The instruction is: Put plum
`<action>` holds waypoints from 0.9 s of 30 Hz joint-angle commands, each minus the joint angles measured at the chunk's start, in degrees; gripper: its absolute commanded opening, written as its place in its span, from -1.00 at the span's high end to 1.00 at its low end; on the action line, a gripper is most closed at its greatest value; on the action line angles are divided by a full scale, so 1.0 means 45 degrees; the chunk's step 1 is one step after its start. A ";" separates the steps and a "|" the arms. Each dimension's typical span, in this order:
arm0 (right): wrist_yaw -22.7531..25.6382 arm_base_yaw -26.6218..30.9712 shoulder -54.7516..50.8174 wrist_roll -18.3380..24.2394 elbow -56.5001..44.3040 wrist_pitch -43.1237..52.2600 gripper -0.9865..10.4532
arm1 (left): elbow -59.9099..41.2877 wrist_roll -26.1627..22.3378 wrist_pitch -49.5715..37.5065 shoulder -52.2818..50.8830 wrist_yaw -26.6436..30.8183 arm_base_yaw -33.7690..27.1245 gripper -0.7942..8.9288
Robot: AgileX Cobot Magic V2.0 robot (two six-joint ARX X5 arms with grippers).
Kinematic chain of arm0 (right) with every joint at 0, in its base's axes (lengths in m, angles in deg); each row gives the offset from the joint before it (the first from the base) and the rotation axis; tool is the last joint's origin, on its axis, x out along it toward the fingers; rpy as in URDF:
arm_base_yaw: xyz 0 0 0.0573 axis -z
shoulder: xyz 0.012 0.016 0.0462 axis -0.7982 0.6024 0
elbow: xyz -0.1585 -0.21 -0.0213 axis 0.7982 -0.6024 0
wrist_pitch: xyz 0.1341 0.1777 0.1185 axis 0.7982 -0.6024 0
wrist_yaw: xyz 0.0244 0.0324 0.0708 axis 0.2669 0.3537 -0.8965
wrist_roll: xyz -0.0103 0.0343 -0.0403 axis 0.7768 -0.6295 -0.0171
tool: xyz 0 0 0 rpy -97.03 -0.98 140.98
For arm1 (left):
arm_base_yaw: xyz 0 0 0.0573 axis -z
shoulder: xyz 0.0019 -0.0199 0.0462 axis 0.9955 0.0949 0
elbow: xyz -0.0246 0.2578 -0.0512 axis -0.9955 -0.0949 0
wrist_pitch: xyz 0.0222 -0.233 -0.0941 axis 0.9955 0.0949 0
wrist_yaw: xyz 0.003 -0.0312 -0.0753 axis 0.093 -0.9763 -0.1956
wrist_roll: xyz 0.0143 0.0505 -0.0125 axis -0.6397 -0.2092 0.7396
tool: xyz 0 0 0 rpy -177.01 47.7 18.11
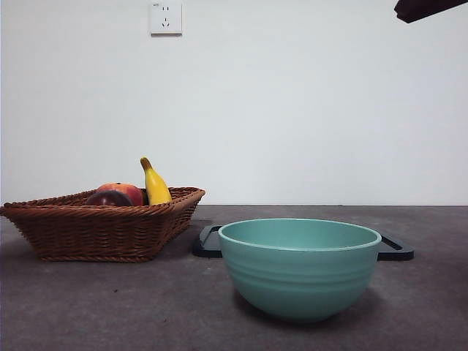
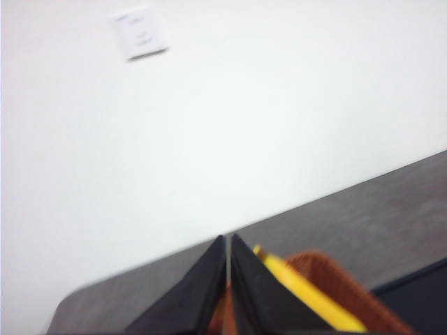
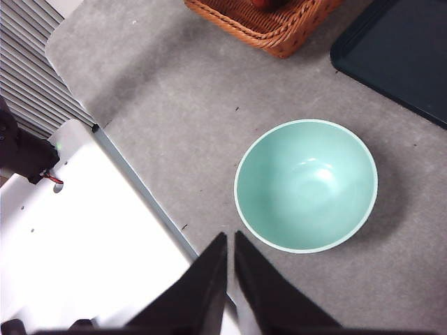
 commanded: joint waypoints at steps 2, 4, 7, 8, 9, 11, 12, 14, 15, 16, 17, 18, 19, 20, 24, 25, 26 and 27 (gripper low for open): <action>-0.0039 -0.0068 0.0087 0.0160 0.0199 0.0121 0.82 | -0.1491 0.0374 -0.0253 -0.1054 0.0942 -0.0282 0.82; -0.0039 -0.0068 0.0087 0.0160 0.0204 0.0126 0.82 | -0.2297 0.0578 -0.0369 -0.1583 0.1331 -0.0408 0.82; -0.0039 -0.0068 0.0087 0.0160 0.0204 0.0126 0.82 | -0.3439 0.0913 -0.0447 -0.2356 0.1656 -0.0529 0.82; -0.0039 -0.0068 0.0087 0.0160 0.0204 0.0121 0.82 | -0.3803 0.0981 -0.0447 -0.2608 0.1700 -0.0549 0.82; -0.0039 -0.0068 0.0087 0.0155 0.0199 0.0121 0.82 | -0.4138 0.1035 -0.0432 -0.2827 0.1715 -0.0559 0.82; -0.0039 -0.0068 0.0087 0.0160 0.0204 0.0126 0.82 | -0.4745 0.1224 -0.0457 -0.3211 0.1724 -0.0588 0.82; -0.0039 -0.0068 0.0087 0.0160 0.0204 0.0126 0.82 | -0.5017 0.1311 -0.0423 -0.3381 0.1729 -0.0602 0.82; -0.0039 -0.0068 0.0087 0.0155 0.0199 0.0126 0.82 | -0.5469 0.1355 -0.0427 -0.3653 0.1734 -0.0602 0.82; -0.0039 -0.0068 0.0087 0.0160 0.0199 0.0126 0.82 | -0.5688 0.1375 -0.0423 -0.3784 0.1734 -0.0602 0.82; -0.0044 -0.0068 0.0087 0.0160 0.0199 0.0121 0.82 | -0.5843 0.1404 -0.0384 -0.3886 0.1734 -0.0602 0.82; -0.0039 -0.0068 0.0087 0.0155 0.0199 0.0126 0.82 | -0.5994 0.1428 -0.0301 -0.4002 0.1739 -0.0602 0.82; -0.0039 -0.0068 0.0087 0.0160 0.0199 0.0126 0.82 | -0.6144 0.1428 -0.0267 -0.4104 0.1768 -0.0602 0.82; -0.0039 -0.0068 0.0087 0.0155 0.0199 0.0126 0.82 | -0.6285 0.1428 -0.0272 -0.4182 0.1778 -0.0602 0.82; -0.0044 -0.0068 0.0087 0.0160 0.0199 0.0126 0.82 | -0.6441 0.1428 -0.0277 -0.4274 0.1831 -0.0602 0.82; -0.0039 -0.0068 0.0087 0.0160 0.0204 0.0126 0.82 | -0.7014 0.1540 -0.0233 -0.4619 0.2006 -0.0602 0.82; -0.0039 -0.0068 0.0087 0.0160 0.0199 0.0126 0.82 | -0.7116 0.1554 -0.0233 -0.4702 0.2006 -0.0602 0.82; -0.0039 -0.0068 0.0087 0.0155 0.0199 0.0126 0.82 | -0.7242 0.1588 -0.0233 -0.4799 0.2006 -0.0602 0.82; -0.0044 -0.0068 0.0087 0.0160 0.0199 0.0126 0.82 | -0.7281 0.1583 -0.0117 -0.4818 0.2006 -0.0602 0.82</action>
